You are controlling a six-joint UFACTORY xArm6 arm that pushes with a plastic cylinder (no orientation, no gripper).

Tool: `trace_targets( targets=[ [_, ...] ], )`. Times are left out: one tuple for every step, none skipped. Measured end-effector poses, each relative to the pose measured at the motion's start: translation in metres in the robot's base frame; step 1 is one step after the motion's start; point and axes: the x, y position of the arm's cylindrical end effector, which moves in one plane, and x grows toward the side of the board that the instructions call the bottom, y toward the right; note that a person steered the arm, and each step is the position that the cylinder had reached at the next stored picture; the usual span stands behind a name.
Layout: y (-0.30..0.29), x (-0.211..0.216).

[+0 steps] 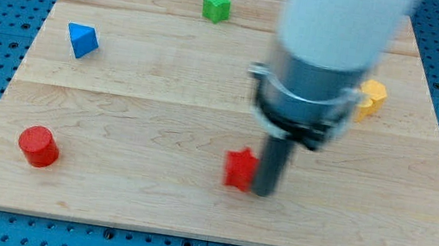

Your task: Push the red star closer to the red circle

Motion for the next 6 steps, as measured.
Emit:
trace_targets(
  targets=[
    [-0.039, -0.004],
    [0.010, -0.008],
    [0.017, -0.033],
    [-0.054, -0.034],
    [-0.141, -0.034],
    [-0.190, -0.034]
  ],
)
